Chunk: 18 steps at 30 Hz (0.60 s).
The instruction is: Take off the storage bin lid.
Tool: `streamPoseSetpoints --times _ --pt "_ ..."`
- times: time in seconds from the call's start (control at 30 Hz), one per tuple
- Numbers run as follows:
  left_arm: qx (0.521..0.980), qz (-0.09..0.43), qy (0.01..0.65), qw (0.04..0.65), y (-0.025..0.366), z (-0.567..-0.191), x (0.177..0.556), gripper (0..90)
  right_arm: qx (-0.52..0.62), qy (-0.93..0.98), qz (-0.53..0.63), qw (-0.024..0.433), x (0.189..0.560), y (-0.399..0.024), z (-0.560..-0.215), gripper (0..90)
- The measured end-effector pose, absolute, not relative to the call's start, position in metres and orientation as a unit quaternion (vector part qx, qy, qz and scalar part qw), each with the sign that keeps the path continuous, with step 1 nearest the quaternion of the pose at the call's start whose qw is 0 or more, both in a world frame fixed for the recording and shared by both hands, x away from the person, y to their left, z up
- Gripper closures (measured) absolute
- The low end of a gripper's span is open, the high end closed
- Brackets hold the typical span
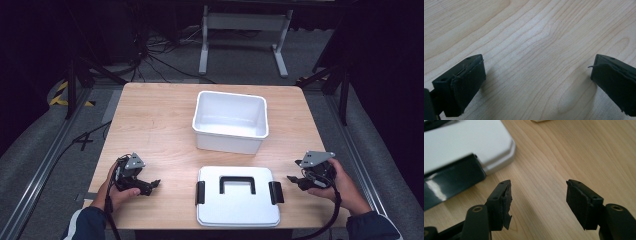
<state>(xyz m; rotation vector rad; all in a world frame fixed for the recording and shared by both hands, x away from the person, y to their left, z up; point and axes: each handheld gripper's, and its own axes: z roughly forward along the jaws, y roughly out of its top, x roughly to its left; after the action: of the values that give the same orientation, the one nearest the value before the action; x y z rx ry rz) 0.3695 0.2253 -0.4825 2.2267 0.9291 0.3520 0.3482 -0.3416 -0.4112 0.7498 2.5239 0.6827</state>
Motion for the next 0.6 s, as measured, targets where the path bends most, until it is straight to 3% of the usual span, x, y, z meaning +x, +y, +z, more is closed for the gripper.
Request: streamPoseSetpoints --times 0.33,0.6 --pt "0.859 0.132 0.355 0.345 0.225 -0.482 0.37 0.1 0.316 0.879 0.28 0.22 0.341 -0.365 -0.433 35.5" --pt "0.859 0.131 0.355 0.346 0.225 -0.483 0.371 0.1 0.366 0.85 0.315 0.21 0.336 -0.382 -0.452 28.7"
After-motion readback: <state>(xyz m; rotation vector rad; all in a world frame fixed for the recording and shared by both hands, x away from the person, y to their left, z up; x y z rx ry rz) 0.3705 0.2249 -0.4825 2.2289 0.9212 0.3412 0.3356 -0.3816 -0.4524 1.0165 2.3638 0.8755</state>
